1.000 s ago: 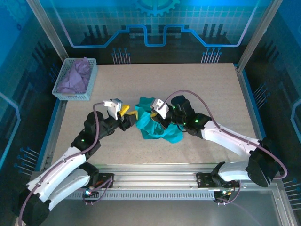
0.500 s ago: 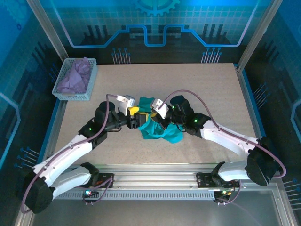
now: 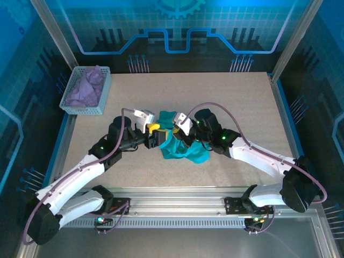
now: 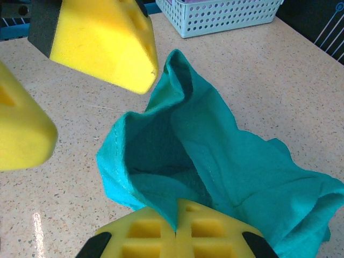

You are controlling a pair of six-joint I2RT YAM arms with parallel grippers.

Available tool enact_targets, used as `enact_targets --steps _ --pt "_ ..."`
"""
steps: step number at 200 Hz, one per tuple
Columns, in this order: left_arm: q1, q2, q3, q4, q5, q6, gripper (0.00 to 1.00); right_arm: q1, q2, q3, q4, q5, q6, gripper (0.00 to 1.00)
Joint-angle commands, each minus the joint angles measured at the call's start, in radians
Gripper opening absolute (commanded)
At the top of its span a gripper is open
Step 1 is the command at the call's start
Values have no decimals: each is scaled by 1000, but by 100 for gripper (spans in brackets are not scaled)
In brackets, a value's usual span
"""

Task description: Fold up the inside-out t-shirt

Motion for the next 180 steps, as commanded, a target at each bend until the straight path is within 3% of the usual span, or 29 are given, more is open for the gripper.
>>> enact_targets --steps 1,56,88,133,144,151,169,180 --pt "-6 25 38 -33 48 11 59 -11 5 35 26 -21 15 0" --pt "-5 88 68 -16 68 11 58 -11 2 31 29 -26 20 0" --pt "-6 113 77 11 71 11 39 -12 1 30 31 -26 19 0" --pt "-4 99 68 31 12 17 1 -12 6 30 32 -22 22 0" --pt "-4 73 49 54 -21 12 0 -11 2 34 17 -7 32 0" --pt "-4 52 34 67 -45 7 0 -14 -7 44 -11 8 51 7" --pt "-1 -11 -10 91 -103 13 0 -30 -67 62 -105 38 114 37" --pt "2 -47 -31 93 -137 17 0 -62 -111 58 -150 58 170 48"
